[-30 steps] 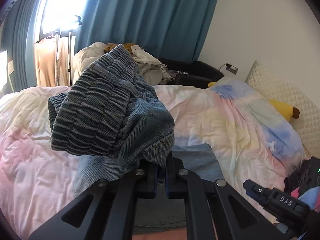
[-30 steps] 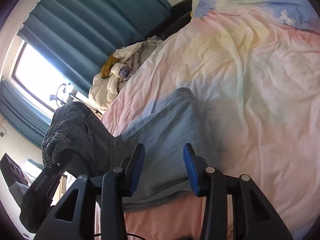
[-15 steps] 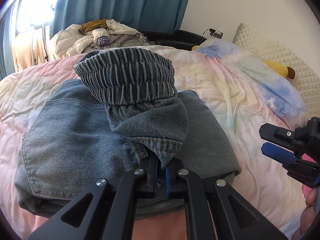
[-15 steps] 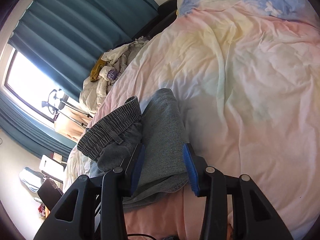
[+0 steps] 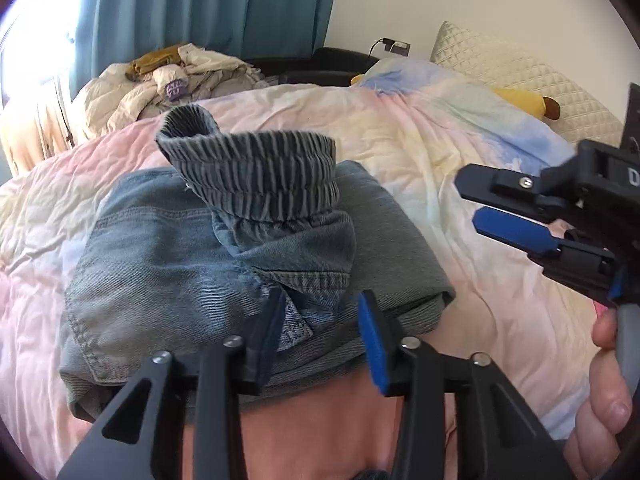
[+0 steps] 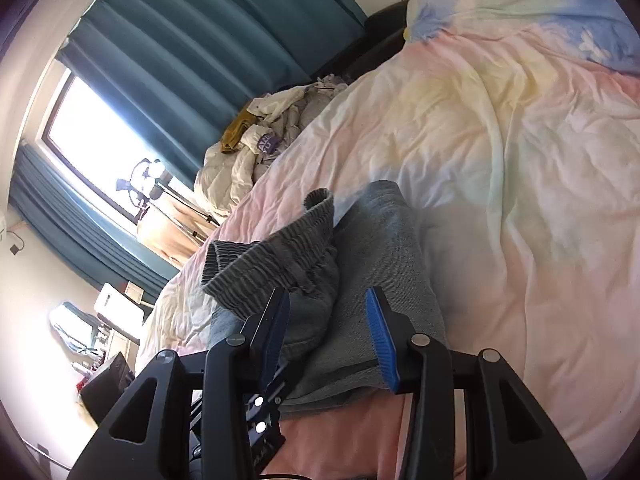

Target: Fold clothes

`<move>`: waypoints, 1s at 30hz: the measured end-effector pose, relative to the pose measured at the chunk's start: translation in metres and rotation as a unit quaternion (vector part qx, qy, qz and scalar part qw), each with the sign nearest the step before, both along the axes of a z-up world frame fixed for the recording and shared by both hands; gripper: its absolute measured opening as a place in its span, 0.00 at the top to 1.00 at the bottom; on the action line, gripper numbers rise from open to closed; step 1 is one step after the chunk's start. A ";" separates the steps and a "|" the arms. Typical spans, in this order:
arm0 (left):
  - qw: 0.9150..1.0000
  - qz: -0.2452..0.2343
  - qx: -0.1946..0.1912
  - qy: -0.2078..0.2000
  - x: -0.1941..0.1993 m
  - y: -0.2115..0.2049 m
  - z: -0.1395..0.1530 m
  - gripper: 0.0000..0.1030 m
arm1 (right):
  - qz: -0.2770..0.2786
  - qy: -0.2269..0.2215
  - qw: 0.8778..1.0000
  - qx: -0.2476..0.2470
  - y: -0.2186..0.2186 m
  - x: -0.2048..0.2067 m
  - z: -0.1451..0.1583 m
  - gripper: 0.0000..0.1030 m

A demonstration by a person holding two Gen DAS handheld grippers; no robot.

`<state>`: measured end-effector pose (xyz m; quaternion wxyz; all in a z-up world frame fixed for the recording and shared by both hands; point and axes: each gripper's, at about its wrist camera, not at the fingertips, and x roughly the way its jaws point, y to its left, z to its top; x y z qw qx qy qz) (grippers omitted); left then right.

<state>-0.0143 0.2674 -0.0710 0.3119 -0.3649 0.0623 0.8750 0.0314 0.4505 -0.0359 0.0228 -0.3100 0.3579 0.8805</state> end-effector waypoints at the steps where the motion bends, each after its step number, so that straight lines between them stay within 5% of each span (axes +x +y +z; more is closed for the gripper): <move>1: 1.000 -0.007 0.001 0.004 0.005 -0.002 0.004 0.59 | 0.004 0.005 1.000 0.004 -0.003 0.001 0.003 0.61; 14: 0.999 0.014 -0.016 0.028 -0.005 -0.102 0.044 0.59 | 0.057 0.034 0.997 0.045 -0.028 -0.017 0.024 0.55; 21: 0.999 0.042 0.028 0.010 -0.028 -0.142 0.037 0.59 | 0.083 0.045 0.989 0.110 -0.055 -0.055 0.034 0.55; 30: 0.996 0.075 0.054 -0.001 -0.050 -0.167 0.020 0.59 | 0.093 -0.016 0.972 0.214 -0.074 -0.103 0.011 0.56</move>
